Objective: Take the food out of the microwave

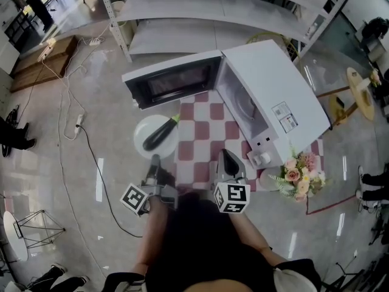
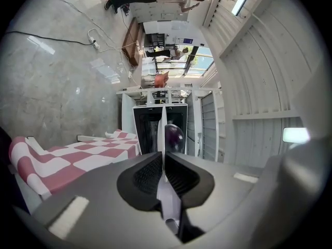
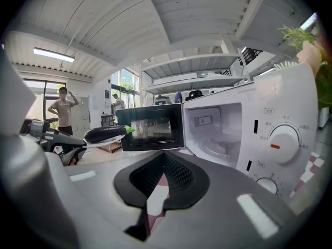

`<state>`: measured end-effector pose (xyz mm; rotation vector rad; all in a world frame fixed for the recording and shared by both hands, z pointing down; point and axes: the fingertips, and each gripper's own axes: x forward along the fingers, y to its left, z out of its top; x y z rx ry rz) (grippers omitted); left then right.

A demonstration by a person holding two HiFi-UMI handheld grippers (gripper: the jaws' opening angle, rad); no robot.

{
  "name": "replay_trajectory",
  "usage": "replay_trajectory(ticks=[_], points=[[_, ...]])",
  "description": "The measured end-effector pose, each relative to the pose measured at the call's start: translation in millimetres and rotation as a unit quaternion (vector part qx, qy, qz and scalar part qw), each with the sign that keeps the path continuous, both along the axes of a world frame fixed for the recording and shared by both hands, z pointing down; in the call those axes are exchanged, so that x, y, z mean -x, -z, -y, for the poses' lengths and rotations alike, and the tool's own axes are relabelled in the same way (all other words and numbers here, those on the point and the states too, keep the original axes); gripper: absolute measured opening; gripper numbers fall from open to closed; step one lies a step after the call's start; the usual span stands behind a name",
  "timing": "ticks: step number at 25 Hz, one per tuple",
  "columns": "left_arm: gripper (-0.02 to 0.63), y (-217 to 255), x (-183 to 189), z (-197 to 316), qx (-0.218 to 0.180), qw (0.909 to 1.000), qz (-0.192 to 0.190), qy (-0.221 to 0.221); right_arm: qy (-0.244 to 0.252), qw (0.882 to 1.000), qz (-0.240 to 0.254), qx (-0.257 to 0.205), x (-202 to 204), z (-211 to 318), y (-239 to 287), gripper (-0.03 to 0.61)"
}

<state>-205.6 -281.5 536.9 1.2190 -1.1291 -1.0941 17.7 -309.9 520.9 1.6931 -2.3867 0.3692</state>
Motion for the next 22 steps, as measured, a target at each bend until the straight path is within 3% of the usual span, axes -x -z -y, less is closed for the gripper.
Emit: replay_trajectory(ticks=[22], points=[[0.025,-5.8,-4.2,6.7,0.001,1.0000,0.001,-0.002,0.007,1.000,-0.004,0.000,-1.3,-0.7,-2.6,-0.002]])
